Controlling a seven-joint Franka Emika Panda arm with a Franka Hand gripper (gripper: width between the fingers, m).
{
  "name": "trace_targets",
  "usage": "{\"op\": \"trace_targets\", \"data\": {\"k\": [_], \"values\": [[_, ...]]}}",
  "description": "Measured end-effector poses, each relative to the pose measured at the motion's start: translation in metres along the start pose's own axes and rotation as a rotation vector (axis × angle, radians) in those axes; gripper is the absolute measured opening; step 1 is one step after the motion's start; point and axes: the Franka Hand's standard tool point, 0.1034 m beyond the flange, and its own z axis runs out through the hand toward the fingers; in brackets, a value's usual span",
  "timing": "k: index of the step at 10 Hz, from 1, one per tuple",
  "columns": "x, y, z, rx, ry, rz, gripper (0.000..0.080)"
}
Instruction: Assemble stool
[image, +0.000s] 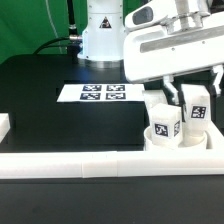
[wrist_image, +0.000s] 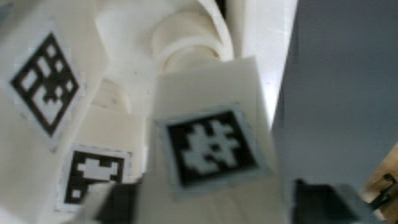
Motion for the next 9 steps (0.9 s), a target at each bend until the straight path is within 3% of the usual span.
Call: {"op": "trace_targets", "data": {"k": [1,2,3,5,7,9], "values": [[0.0,0.0,0.0,0.0,0.001,0.0,0.0546],[0.003,-0.003,-0.003,0.002,-0.001,-0.002,0.0546],[0.008,-0.006,-0.007,0.005,-0.002,-0.005,0.0628],[0.017,-0.01,-0.019,0.012,-0.029,-0.006,0.0643],[0.029,-0.026,-0.032,0.031,-0.06,0.001,0.0649],[0.027,-0.024,-0.029,0.029,-0.059,-0.004,0.0649]]}}
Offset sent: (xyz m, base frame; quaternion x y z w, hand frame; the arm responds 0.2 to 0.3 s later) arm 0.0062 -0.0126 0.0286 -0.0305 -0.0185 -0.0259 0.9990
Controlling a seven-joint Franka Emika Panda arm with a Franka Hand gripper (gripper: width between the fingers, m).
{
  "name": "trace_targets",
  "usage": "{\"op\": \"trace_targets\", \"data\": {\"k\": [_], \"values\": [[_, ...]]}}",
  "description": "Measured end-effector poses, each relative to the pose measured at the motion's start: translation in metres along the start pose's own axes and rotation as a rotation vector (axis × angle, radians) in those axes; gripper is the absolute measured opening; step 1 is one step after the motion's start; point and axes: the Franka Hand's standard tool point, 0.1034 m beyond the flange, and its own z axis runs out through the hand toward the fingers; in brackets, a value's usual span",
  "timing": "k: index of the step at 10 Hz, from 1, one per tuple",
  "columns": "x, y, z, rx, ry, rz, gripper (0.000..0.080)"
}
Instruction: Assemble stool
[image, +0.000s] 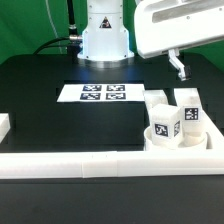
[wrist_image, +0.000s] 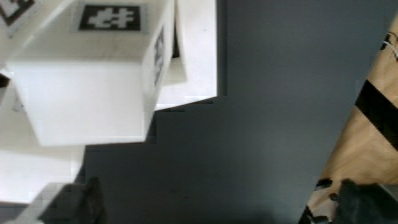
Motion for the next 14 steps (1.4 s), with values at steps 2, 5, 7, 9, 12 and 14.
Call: {"op": "trace_targets", "data": {"k": [2,5,7,9,12,14], "values": [[0.0,0.0,0.0,0.0,0.0,0.0,0.0649],[-0.002,-0.001,0.002,0.001,-0.02,-0.008,0.0649],[-0.013,-0.002,0.006,0.007,-0.137,-0.043,0.0649],[-0.004,0.004,0.006,0.017,-0.272,-0.108,0.0649],[0.002,0.004,0.007,0.039,-0.472,-0.124,0.0649],[0.003,0.005,0.008,0.043,-0.46,-0.149,0.0649]]}}
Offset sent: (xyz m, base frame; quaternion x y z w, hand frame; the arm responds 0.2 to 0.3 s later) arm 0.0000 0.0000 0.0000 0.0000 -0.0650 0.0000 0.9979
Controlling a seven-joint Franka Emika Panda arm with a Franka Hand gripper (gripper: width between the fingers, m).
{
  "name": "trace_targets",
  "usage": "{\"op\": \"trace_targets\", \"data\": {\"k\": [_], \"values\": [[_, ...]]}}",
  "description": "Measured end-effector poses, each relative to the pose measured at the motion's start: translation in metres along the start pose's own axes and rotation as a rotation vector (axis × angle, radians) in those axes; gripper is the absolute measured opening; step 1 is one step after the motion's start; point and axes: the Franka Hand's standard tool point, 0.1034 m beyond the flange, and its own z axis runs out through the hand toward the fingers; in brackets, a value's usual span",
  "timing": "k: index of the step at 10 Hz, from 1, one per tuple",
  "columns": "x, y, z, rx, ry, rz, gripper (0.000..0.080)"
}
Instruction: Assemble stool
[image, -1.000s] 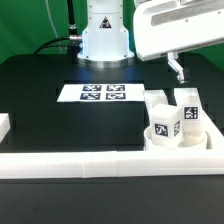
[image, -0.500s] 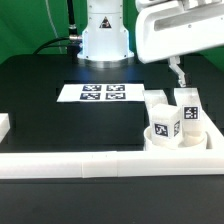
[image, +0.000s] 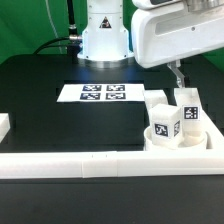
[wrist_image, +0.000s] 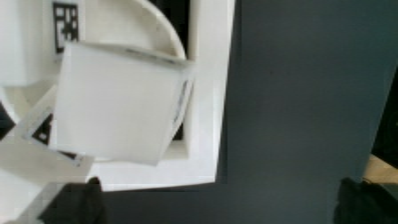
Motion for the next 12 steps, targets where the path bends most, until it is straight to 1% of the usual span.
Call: {"op": "trace_targets", "data": {"k": [1,3,4,5,9,10,11,12], "values": [[0.0,0.0,0.0,0.0,0.0,-0.011,0.0649],[-0.001,0.003,0.003,-0.026,-0.011,-0.273,0.0649],[0.0,0.003,0.005,-0.031,-0.007,-0.367,0.0649],[0.002,0.004,0.006,-0.043,-0.002,-0.484,0.0649],[0.002,0.008,0.007,-0.048,-0.004,-0.716,0.0649],[0.005,0.01,0.009,-0.073,0.033,-0.815,0.0649],[0.003,0.012,0.013,-0.091,0.04,-0.925,0.0649],[0.002,0.015,0.014,-0.099,0.037,-1.01,0.0649]]}}
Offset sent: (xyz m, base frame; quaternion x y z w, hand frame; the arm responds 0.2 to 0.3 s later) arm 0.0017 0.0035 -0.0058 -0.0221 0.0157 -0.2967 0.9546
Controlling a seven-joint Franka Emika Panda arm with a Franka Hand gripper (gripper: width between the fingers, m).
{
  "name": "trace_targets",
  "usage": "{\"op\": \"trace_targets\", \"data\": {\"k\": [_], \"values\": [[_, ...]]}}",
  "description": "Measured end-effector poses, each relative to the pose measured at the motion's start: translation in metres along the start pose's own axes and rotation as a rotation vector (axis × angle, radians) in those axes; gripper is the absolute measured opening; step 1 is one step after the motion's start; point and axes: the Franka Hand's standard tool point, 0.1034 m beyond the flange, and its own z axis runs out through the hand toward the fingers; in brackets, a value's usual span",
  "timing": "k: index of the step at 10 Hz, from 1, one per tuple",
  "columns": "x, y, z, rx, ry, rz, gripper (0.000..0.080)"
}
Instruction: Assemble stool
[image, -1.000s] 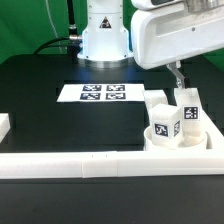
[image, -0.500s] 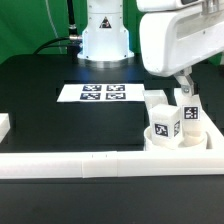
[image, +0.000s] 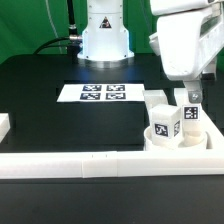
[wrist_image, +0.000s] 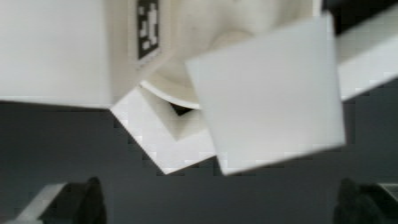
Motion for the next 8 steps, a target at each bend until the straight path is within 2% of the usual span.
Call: {"op": "trace_targets", "data": {"k": [4,5,8], "values": [[-0.0064,0.0044,-0.0001,-0.01,-0.023,-0.226,0.0649],[-0.0075,0.0025,0.0017,-0.006,-0.025,-0.224,0.0649],[-0.0082,0.0055,0.0006,-0.017,-0.02,-0.216,0.0649]]}}
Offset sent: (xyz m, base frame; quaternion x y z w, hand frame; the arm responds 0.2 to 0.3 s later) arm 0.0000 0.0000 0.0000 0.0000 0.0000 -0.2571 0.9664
